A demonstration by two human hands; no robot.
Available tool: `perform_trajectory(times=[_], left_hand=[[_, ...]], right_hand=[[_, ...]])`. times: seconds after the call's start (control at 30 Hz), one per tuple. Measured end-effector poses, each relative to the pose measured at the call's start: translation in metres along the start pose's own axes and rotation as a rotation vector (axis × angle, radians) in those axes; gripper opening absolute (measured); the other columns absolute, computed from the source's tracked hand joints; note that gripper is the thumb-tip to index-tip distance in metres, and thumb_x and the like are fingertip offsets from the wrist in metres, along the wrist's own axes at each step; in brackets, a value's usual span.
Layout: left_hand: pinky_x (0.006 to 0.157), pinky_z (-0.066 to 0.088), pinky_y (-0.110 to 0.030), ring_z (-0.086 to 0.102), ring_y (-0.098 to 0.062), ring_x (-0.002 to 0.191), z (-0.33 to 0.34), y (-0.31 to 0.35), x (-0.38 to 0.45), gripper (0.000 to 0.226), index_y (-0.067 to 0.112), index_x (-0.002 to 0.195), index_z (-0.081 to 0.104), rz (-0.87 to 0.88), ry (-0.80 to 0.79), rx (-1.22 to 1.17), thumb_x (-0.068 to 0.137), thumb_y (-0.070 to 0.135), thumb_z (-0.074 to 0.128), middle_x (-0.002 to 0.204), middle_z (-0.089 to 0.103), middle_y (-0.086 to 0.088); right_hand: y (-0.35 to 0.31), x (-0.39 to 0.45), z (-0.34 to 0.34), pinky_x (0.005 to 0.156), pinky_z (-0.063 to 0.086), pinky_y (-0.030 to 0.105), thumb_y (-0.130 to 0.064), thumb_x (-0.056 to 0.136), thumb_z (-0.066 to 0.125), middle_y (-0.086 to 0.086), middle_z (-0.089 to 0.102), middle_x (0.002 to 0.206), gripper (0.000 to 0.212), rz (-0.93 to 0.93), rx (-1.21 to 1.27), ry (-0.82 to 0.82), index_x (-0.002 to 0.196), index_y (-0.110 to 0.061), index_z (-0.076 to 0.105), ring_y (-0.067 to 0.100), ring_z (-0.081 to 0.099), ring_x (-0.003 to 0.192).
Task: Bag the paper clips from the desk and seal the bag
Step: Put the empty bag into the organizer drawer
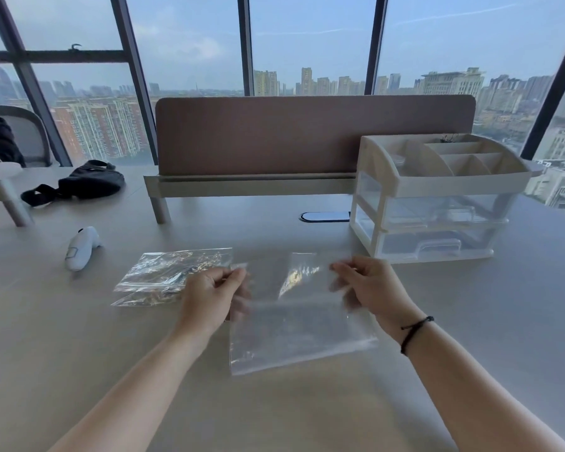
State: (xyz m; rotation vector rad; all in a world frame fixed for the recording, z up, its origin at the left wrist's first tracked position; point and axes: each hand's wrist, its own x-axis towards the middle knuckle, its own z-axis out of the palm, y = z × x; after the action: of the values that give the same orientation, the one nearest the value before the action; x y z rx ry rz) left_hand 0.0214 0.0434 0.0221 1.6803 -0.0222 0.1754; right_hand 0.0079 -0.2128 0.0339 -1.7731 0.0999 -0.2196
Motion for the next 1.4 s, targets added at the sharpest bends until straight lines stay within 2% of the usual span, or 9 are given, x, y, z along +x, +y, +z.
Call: perform_trajectory(times=[0.2,0.33,0.5,0.6,0.73,0.93,1.1,1.23,1.4], left_hand=[[0.054,0.047,-0.013,0.064,0.002,0.049,0.002,-0.015,0.004,0.019,0.024,0.074,0.072,0.058,0.021,0.305,0.092,0.018,0.07,0.059,0.073,0.007],[0.05,0.047,-0.02,0.061,-0.01,0.047,-0.006,-0.021,0.003,0.021,0.023,0.075,0.071,0.037,-0.028,0.345,0.091,0.009,0.07,0.062,0.074,0.0],[0.039,0.041,-0.02,0.052,-0.009,0.033,-0.008,-0.025,-0.004,0.007,0.017,0.086,0.069,0.04,-0.112,0.489,0.093,0.015,0.069,0.062,0.074,0.001],[0.053,0.048,-0.022,0.063,-0.005,0.049,-0.007,-0.024,-0.005,0.01,0.026,0.083,0.067,0.118,-0.072,0.591,0.089,0.021,0.073,0.067,0.075,0.006],[0.058,0.038,-0.001,0.064,-0.003,0.067,-0.007,-0.023,-0.006,0.011,0.019,0.096,0.075,0.205,-0.021,0.673,0.086,0.024,0.077,0.074,0.074,0.007],[0.08,0.052,-0.031,0.066,-0.013,0.087,-0.006,-0.026,-0.003,0.026,0.029,0.111,0.07,0.248,0.023,0.772,0.086,0.038,0.073,0.086,0.07,0.016],[0.096,0.049,-0.036,0.06,-0.02,0.12,-0.005,-0.022,-0.004,0.053,0.038,0.137,0.051,0.192,-0.096,0.908,0.088,0.055,0.063,0.128,0.065,0.013],[0.099,0.046,-0.036,0.058,-0.018,0.123,0.0,-0.019,0.002,0.064,0.04,0.143,0.043,0.137,-0.162,0.95,0.086,0.059,0.063,0.136,0.06,0.016],[0.09,0.043,-0.029,0.059,-0.019,0.113,0.01,-0.014,0.01,0.063,0.031,0.137,0.053,0.065,-0.207,0.788,0.08,0.033,0.08,0.124,0.063,0.001]], right_hand=[[0.034,0.022,0.011,0.054,0.049,0.026,-0.028,0.088,0.067,0.002,0.071,0.059,0.024,-0.001,-0.467,0.063,0.066,-0.018,0.068,0.006,0.056,0.042],[0.031,0.011,0.012,0.048,0.044,0.021,-0.023,0.089,0.065,0.004,0.071,0.059,0.004,-0.036,-0.453,-0.013,0.09,-0.024,0.069,0.0,0.055,0.036],[0.031,0.002,0.009,0.057,0.05,0.026,-0.026,0.086,0.062,-0.002,0.066,0.056,0.031,-0.078,-0.594,0.034,0.116,-0.031,0.06,0.007,0.061,0.056],[0.033,-0.002,0.007,0.069,0.055,0.035,-0.032,0.083,0.057,-0.01,0.064,0.063,0.042,-0.093,-0.751,0.058,0.124,-0.038,0.052,0.014,0.063,0.076],[0.036,-0.005,0.004,0.073,0.051,0.033,-0.038,0.083,0.052,-0.011,0.067,0.083,0.041,-0.079,-0.883,0.044,0.124,-0.04,0.051,0.019,0.063,0.089],[0.04,-0.004,0.002,0.074,0.052,0.033,-0.036,0.084,0.051,-0.012,0.067,0.084,0.036,-0.085,-0.927,0.042,0.119,-0.039,0.056,0.02,0.063,0.089],[0.043,-0.002,0.0,0.073,0.05,0.031,-0.034,0.085,0.049,-0.012,0.068,0.088,0.034,-0.101,-0.919,0.048,0.117,-0.039,0.058,0.019,0.063,0.091],[0.045,-0.001,0.001,0.076,0.05,0.031,-0.035,0.085,0.049,-0.012,0.069,0.092,0.035,-0.107,-0.927,0.061,0.118,-0.039,0.058,0.02,0.063,0.095],[0.044,-0.002,-0.001,0.079,0.05,0.032,-0.035,0.083,0.051,-0.011,0.069,0.099,0.037,-0.101,-0.921,0.064,0.119,-0.038,0.057,0.021,0.062,0.099]])
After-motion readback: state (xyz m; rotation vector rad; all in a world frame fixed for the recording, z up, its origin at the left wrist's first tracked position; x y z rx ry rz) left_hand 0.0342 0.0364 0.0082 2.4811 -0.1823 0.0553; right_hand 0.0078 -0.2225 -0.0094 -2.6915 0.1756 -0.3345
